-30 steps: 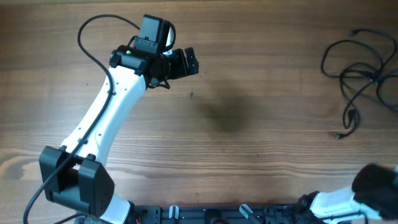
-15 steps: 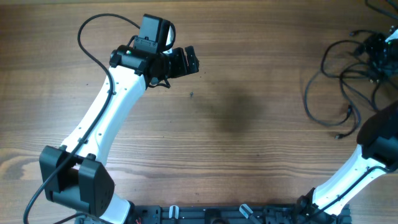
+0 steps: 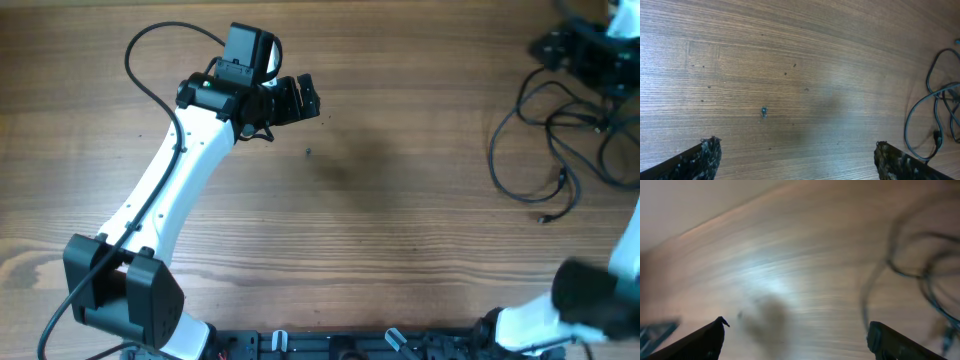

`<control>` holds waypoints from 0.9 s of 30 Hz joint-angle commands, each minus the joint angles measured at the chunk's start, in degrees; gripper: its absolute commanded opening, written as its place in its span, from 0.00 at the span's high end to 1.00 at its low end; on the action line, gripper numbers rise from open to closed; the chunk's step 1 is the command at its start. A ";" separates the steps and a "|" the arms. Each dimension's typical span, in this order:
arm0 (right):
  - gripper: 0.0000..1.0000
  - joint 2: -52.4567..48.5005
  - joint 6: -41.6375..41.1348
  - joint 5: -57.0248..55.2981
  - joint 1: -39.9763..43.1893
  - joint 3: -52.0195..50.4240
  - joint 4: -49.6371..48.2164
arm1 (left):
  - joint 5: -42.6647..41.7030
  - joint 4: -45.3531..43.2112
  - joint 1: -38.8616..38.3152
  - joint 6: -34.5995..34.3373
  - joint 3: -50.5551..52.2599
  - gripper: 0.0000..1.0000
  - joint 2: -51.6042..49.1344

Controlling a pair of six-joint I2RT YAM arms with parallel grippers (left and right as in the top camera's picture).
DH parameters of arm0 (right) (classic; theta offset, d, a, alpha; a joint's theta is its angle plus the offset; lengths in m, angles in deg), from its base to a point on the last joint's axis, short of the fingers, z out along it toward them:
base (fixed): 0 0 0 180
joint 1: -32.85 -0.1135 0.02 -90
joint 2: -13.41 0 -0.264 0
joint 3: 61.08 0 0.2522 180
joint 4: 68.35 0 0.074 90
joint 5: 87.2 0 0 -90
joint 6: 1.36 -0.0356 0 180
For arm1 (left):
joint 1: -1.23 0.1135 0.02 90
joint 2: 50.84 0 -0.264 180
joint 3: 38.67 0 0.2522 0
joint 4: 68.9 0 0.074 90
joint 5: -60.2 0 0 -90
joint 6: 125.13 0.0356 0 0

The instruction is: Untangle cables

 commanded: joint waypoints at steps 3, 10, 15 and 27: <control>0.01 13.09 -2.10 -3.52 -12.79 0.44 1.01 | -0.50 -0.11 -0.20 0.72 -0.04 0.00 -0.46; 0.00 18.47 -9.62 -5.38 -15.45 0.44 5.16 | -0.50 -0.11 -0.20 0.70 -0.04 0.00 -0.48; 0.00 18.32 -9.33 -7.06 -15.45 0.42 5.90 | -0.50 -0.11 -0.20 0.70 -0.04 0.00 -0.46; 0.00 30.71 -6.49 -13.05 -15.45 -25.20 -17.55 | -0.50 -0.11 -0.20 0.70 -0.04 0.00 -0.46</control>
